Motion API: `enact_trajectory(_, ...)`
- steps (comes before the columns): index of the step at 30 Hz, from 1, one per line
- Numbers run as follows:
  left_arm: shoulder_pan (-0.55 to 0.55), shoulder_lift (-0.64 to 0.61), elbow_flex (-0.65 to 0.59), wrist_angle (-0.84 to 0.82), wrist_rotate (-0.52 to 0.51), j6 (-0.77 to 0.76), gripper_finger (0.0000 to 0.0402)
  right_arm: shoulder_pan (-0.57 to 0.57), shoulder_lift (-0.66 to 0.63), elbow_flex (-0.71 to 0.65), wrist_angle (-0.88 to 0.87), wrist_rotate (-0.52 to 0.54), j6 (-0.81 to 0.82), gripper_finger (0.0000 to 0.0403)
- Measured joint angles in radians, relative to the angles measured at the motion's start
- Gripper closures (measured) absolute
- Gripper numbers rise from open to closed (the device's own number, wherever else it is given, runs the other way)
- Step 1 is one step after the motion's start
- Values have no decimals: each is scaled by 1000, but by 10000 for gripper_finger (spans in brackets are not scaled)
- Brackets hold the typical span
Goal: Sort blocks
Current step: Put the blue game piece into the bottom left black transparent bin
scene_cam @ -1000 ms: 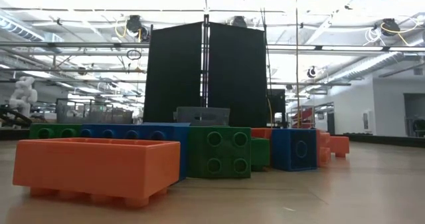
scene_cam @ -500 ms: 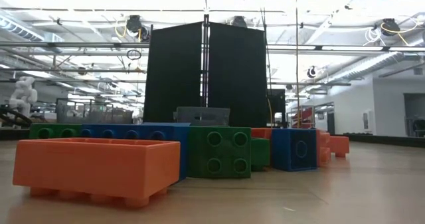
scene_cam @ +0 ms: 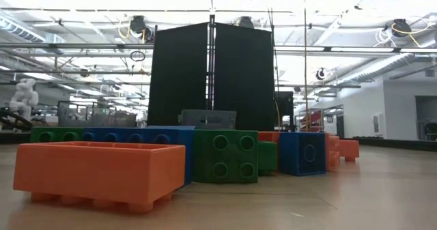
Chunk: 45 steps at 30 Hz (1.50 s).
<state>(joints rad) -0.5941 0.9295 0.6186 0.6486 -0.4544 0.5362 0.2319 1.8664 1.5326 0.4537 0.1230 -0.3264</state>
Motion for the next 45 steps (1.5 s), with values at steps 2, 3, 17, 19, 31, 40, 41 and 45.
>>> enact_trajectory(2, 0, 0, 0, -1, 4, -6, 148, -2, 0, 0, 0, 0, 0, 283)
enact_trajectory(3, 0, 0, 0, -1, 6, -6, 148, -2, 0, 0, -2, 0, -1, 283)
enact_trajectory(17, 11, 0, 0, -8, 54, 0, 274, -2, 0, 0, -8, -5, 0, 283)
enact_trajectory(19, 17, -1, 0, -11, 61, -1, 295, -2, -1, 0, -9, -6, 0, 283)
enact_trajectory(31, 23, -1, 0, -23, 53, -6, 310, -2, -2, 0, -31, 4, -1, 263)
enact_trajectory(40, 24, 1, 0, -44, -36, -6, 310, 18, -17, -1, -161, 95, -16, 102)
enact_trajectory(41, 24, 1, 0, -46, -39, -6, 310, 20, -19, -1, -173, 103, -18, 97)
enact_trajectory(45, 16, 0, 0, -87, -99, -14, 310, 33, -39, -1, -295, 176, -25, 96)
